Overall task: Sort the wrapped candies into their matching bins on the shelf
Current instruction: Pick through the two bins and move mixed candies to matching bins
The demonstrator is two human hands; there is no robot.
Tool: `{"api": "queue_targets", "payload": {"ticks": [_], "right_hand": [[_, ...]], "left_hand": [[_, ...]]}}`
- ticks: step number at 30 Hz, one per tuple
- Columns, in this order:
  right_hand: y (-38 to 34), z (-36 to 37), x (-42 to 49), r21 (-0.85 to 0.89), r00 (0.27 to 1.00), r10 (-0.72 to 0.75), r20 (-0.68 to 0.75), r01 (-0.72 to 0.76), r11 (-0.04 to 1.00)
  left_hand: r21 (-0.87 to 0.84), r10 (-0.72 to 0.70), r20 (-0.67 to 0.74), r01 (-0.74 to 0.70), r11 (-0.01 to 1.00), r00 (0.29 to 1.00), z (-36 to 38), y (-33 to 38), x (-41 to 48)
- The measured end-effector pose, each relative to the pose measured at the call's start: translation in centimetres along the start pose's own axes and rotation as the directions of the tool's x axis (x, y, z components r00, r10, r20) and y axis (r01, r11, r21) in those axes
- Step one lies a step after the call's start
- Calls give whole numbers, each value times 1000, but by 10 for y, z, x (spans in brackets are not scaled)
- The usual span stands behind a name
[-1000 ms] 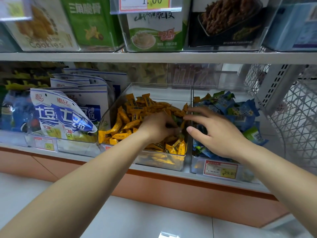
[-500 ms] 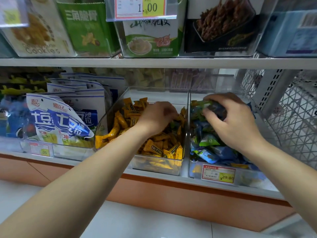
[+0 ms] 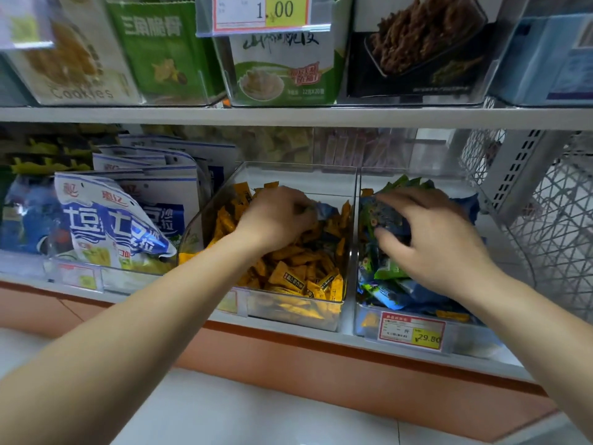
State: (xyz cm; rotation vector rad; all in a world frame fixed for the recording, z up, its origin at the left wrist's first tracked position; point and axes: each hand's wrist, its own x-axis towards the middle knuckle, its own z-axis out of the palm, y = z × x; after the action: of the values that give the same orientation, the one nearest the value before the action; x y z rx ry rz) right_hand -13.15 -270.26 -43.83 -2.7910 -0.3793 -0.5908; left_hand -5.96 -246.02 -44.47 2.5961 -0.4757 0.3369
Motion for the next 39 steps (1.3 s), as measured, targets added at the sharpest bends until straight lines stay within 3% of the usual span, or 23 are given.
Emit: {"api": "queue_targets", "payload": {"ticks": [3,5,7,10,12,15,17,22,26,32,39], "right_hand": [[-22,-2,-1,335,999,-34,-22,40,941],[-38,-2,-4,572,995,-84,51,40,820],[-44,-4,-8,680,996,-89,18,53,731],[-32,-12,-14,544,997,-56,-53,76,836],[-15,-15,-19,366,1000,-14,-23,22,931],[1,-10,-28,105,994,69,79,-77,991],[3,-7,-31,-67,994,61,94,-55,996],[0,2,-24,-223,996,80,34,-70,972],[2,12,-21,-56,996,90,22,-88,994],[11,17,-18,48,996,85,5,-85,995],[14,16,-18,67,996,78,44,-81,994]], "left_hand": [[-266,16,-73,-35,963,997,-29,19,-29],[-499,15,-20,-23,866,1000,-35,35,-45],[-577,69,24,-42,815,997,-32,44,-56],[-526,114,116,-37,849,987,-17,35,-64],[-245,146,243,-85,966,959,-5,18,-62],[105,101,402,-155,982,910,4,-2,-54],[150,63,398,-133,980,915,4,-7,-42],[129,97,218,-127,983,971,17,5,1],[170,3,369,-71,983,930,46,1,23],[144,-33,448,-36,989,893,61,-13,27],[204,-94,401,11,979,911,67,-18,31]]}}
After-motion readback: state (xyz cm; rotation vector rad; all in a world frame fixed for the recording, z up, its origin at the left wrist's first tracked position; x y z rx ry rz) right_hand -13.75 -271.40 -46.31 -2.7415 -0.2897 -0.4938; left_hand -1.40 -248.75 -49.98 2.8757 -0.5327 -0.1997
